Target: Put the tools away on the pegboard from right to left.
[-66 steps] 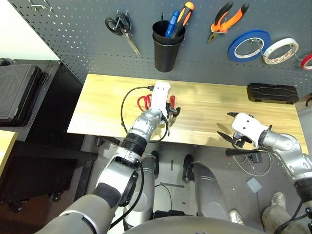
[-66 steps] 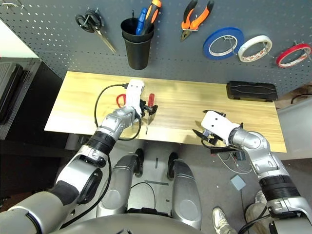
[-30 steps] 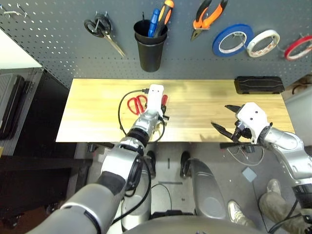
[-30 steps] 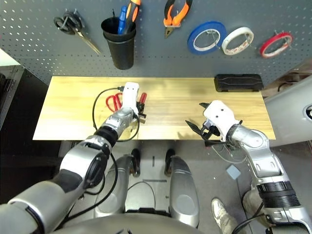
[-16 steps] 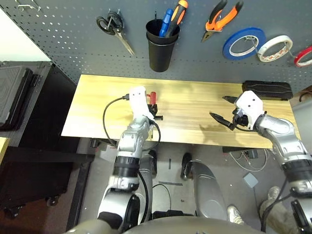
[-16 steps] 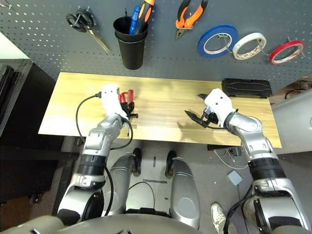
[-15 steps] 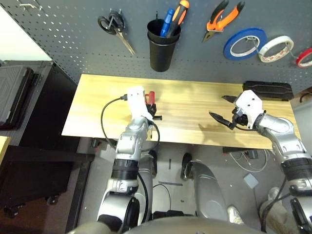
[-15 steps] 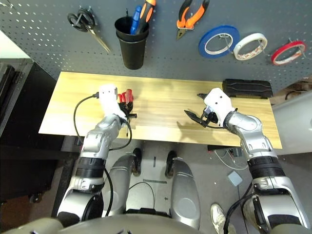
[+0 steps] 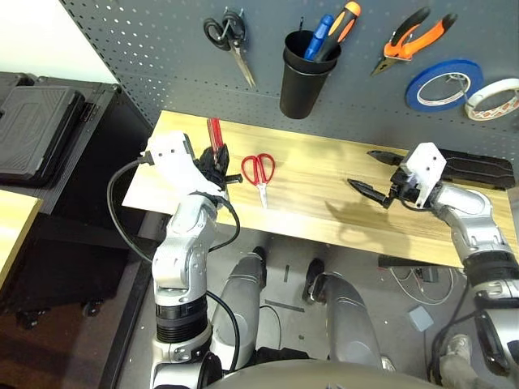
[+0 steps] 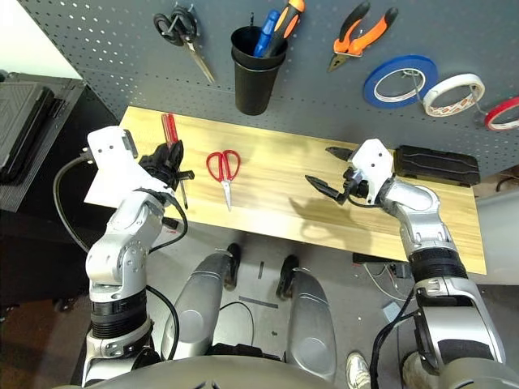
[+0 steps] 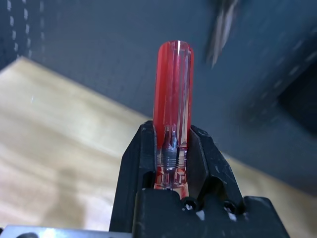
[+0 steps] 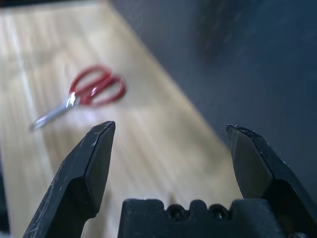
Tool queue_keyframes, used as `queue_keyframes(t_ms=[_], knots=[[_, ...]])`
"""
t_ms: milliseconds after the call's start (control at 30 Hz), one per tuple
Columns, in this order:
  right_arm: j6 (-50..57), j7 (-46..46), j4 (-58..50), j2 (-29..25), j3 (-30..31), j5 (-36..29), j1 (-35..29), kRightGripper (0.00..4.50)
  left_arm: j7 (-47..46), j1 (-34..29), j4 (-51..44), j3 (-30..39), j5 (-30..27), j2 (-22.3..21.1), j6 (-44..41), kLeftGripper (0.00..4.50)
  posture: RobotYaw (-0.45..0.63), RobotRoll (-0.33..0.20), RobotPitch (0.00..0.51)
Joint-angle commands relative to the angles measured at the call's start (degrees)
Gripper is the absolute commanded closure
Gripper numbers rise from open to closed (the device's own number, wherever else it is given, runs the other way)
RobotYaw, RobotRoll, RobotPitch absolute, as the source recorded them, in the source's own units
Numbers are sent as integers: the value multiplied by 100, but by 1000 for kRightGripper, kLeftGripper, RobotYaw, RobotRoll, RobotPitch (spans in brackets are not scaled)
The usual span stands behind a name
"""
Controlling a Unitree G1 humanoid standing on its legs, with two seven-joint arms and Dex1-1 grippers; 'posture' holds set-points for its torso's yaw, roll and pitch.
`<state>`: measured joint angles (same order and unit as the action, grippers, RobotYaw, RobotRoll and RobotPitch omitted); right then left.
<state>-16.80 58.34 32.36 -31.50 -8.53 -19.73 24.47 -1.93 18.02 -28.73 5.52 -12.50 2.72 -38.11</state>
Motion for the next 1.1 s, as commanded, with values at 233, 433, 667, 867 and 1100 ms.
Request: queue_keyframes(t_ms=[233,433,667,867,1100], knots=[[576,904,-208,-412,-760,-1007,2,0,77,805,84,410,-465,-209,114,3620,293,0,301],[1217,1137,-427,-827,-1104,-1411,178,0,86,1460,237,683,-634,-523,58,3620,247,0,291],[1868,1451,-668,-1182,-1271,-1737,429,0,121,2045,545,799,-768,-831,41,3620,212,0,280],[2485,1282,-1274,-1221,-1347,-1957,499,0,48,2555,800,818,-796,-985,6,3620,198,0,276],[2962,1078,-1771,-1145,-1422,-2208,477,0,-193,3102,1030,791,-812,-862,60,3620,181,0,269]])
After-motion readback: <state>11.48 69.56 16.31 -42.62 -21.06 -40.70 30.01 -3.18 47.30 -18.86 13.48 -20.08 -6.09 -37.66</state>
